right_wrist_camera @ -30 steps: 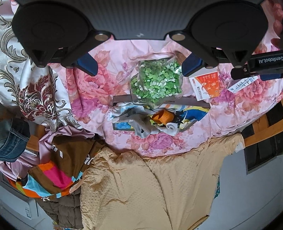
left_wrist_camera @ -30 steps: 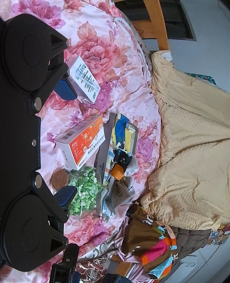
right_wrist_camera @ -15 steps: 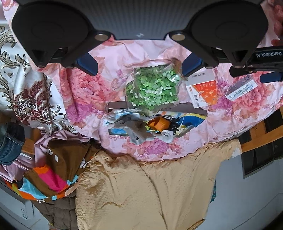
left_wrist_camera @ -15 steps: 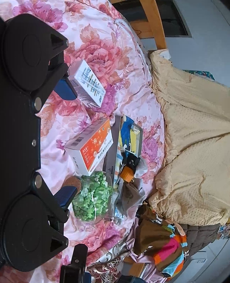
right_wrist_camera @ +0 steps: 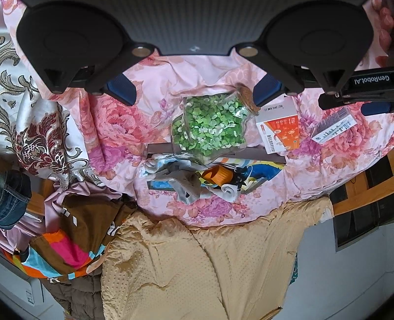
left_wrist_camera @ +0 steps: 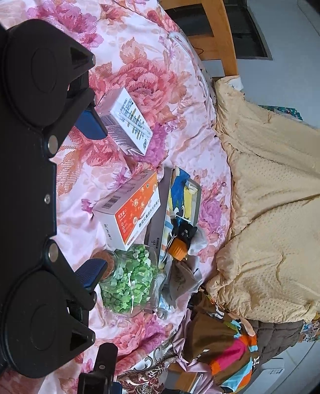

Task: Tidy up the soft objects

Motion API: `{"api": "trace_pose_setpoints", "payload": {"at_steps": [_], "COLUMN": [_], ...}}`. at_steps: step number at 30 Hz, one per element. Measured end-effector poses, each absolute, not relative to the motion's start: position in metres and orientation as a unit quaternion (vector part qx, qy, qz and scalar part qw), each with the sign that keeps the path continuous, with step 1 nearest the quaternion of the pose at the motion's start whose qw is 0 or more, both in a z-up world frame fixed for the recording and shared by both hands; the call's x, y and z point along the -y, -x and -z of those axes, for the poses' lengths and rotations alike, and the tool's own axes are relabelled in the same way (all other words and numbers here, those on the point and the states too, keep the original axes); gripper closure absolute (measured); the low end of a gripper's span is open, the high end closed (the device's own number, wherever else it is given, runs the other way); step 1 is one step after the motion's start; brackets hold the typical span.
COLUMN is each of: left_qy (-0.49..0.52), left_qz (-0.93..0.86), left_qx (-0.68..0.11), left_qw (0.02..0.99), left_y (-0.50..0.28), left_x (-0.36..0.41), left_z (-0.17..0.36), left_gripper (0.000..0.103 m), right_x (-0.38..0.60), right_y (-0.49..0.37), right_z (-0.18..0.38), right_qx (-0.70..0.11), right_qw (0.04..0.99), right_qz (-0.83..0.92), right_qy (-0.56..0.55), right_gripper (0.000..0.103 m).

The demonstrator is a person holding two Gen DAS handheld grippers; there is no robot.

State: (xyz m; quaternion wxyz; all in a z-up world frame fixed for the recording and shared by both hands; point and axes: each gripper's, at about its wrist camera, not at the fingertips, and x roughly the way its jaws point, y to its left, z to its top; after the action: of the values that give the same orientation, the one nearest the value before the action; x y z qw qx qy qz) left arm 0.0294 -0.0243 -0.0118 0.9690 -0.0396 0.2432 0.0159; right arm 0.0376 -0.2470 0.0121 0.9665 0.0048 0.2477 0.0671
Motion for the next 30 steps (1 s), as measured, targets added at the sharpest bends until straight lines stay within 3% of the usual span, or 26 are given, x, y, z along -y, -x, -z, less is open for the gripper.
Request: {"api": "trace_pose_setpoints", "payload": {"at_steps": [30], "left_qy": [0.047], "left_qz": [-0.019], "left_qx": [-0.246], "left_qw": [0.968], "left_y": [-0.0267], "left_x": [0.0269], "left_z": [0.0122], "left_gripper": [0.001], "right_x": [0.2469], "right_y": [-0.0392], "right_z": [-0.0124], "right_qx": [-0.252], "right_qw": [0.965], "right_qz": [-0.072], "right_qy": [-0.002], "right_gripper": [0.000]}}
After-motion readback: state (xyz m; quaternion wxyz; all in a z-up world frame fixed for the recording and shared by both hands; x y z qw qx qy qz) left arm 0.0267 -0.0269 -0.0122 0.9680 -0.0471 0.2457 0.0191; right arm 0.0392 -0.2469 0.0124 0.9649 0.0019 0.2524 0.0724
